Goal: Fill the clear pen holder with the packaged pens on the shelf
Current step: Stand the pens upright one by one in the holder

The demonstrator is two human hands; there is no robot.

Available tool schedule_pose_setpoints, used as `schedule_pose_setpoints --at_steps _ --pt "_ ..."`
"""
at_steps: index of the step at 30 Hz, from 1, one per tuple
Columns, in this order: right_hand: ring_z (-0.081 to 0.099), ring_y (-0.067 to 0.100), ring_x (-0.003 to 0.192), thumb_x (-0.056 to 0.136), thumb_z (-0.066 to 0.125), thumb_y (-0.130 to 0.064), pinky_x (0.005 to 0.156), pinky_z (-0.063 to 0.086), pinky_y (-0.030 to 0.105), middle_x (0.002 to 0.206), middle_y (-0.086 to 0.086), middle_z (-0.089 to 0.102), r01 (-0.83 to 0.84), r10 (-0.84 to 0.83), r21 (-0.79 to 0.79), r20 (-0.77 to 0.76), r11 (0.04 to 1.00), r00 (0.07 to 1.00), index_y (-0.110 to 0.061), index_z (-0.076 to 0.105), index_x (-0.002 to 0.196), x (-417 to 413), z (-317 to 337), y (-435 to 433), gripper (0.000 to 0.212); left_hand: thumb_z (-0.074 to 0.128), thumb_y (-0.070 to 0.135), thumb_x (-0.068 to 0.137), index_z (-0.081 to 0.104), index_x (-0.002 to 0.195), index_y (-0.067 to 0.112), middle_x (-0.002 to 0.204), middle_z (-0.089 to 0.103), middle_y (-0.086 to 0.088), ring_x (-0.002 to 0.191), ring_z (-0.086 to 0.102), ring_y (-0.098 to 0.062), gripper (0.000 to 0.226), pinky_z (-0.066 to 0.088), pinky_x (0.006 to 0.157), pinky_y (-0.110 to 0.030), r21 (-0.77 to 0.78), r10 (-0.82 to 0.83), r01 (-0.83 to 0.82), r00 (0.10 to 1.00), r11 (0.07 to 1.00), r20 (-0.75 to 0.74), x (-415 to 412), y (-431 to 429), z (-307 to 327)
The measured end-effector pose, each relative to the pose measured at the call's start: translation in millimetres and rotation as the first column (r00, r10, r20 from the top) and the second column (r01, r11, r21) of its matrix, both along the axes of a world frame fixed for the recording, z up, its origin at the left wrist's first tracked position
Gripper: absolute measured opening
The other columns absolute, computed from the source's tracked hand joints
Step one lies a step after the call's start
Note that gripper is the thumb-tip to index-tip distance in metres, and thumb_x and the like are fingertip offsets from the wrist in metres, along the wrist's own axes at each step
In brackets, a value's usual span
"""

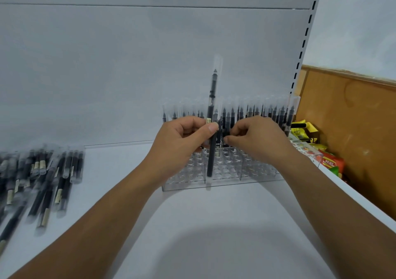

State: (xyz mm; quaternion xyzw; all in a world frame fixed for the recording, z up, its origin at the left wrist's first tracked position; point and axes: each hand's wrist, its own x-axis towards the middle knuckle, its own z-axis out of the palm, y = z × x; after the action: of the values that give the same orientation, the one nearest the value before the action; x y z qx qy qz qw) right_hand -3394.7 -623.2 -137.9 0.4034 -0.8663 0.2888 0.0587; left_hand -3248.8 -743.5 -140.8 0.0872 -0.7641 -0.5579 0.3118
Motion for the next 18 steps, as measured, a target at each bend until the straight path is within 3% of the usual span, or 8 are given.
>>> schedule_pose_setpoints --at_steps 6,9,12,15,18 --pt "0.056 0.005 0.069 0.085 0.069 -0.047 0.064 0.045 0.025 0.071 -0.016 0.059 -0.003 0.003 0.032 0.007 0.999 1.000 -0.034 0.066 0.079 0 3 6 0.015 0.067 0.029 0.087 0.073 0.087 0.012 0.065 0.066 0.005 0.064 0.062 -0.005 0.017 0.051 0.065 -0.017 -0.012 0.007 -0.007 1.000 1.000 0.014 0 0 0" --pt "0.055 0.000 0.062 0.086 0.066 -0.047 0.061 0.045 0.021 0.067 -0.014 0.062 -0.048 0.056 -0.149 0.048 0.988 0.997 -0.031 0.070 0.078 2 10 16 0.019 0.067 0.029 0.087 0.073 0.088 0.013 0.066 0.066 0.005 0.065 0.062 -0.005 0.017 0.051 0.065 -0.017 -0.006 0.006 -0.006 1.000 1.000 0.018 0 0 0" --pt "0.050 0.002 0.054 0.083 0.067 -0.049 0.056 0.044 0.018 0.060 -0.011 0.061 -0.201 0.284 -0.313 0.247 0.928 0.926 -0.026 0.072 0.077 14 21 23 0.025 0.067 0.027 0.087 0.073 0.088 0.013 0.066 0.066 0.005 0.064 0.062 -0.004 0.015 0.050 0.064 -0.017 0.013 0.020 -0.020 1.000 1.000 0.006 -1 0 0" --pt "0.051 -0.001 0.057 0.078 0.070 -0.049 0.058 0.044 0.015 0.064 -0.011 0.061 -0.346 0.408 -0.233 0.321 0.909 0.855 -0.027 0.073 0.081 25 21 22 0.022 0.067 0.026 0.087 0.072 0.087 0.013 0.063 0.066 0.009 0.064 0.062 -0.002 0.014 0.052 0.065 -0.017 0.033 0.044 -0.044 0.999 0.998 -0.008 -3 0 0" --pt "0.051 -0.002 0.056 0.080 0.075 -0.038 0.057 0.044 0.012 0.066 -0.010 0.064 -0.350 0.409 -0.232 0.301 0.908 0.861 -0.025 0.074 0.082 28 15 15 0.013 0.068 0.027 0.087 0.073 0.087 0.016 0.064 0.067 0.009 0.067 0.064 -0.004 0.012 0.054 0.067 -0.020 0.045 0.061 -0.060 0.998 0.997 -0.015 -3 -1 1"
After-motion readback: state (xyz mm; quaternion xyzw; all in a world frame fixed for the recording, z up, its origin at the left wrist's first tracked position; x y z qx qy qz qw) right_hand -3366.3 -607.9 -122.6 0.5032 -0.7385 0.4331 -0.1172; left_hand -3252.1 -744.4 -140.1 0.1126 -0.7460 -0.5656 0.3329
